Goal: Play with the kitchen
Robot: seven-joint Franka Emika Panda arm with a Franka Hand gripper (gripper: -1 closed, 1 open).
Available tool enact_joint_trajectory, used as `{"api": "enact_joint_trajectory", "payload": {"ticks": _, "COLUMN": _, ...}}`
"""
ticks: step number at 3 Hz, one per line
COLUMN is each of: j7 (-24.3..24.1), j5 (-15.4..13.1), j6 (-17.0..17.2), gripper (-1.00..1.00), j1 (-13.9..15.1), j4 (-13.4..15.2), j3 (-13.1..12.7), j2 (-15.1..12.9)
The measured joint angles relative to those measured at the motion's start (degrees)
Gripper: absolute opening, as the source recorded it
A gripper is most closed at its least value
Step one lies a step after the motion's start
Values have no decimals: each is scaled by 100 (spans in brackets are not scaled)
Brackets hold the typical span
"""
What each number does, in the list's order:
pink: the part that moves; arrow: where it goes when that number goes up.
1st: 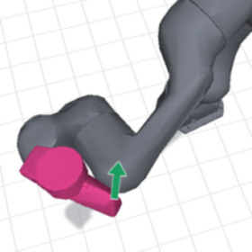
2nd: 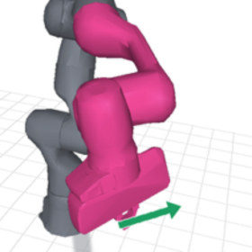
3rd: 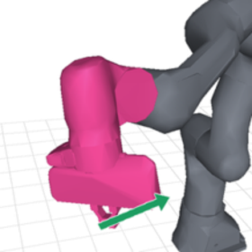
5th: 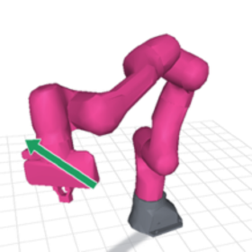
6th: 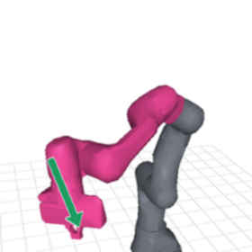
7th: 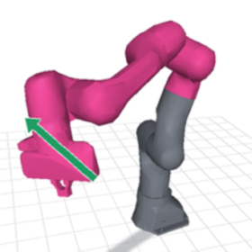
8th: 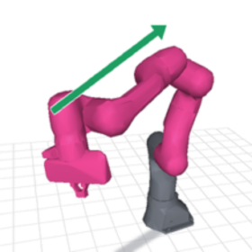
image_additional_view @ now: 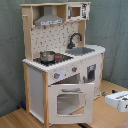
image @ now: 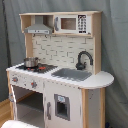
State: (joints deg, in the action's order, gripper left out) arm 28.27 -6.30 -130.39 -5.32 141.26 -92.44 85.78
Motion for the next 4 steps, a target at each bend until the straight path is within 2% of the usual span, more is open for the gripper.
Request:
{"api": "enact_joint_trajectory", "payload": {"ticks": 1, "j7": -566, "j5": -46, "j6": -12, "gripper": 100, "j1": 54, "j4": -106, "j3": 80, "j2": -1}}
{"api": "enact_joint_trajectory", "payload": {"ticks": 2, "j7": -1142, "j5": -47, "j6": -184, "gripper": 100, "j1": 154, "j4": -105, "j3": 9, "j2": -3}}
{"api": "enact_joint_trajectory", "payload": {"ticks": 3, "j7": -1395, "j5": -75, "j6": -611, "gripper": 100, "j1": 475, "j4": -116, "j3": 78, "j2": -1}}
{"api": "enact_joint_trajectory", "payload": {"ticks": 4, "j7": -1627, "j5": -169, "j6": -900, "gripper": 100, "j1": 808, "j4": -119, "j3": 373, "j2": 0}}
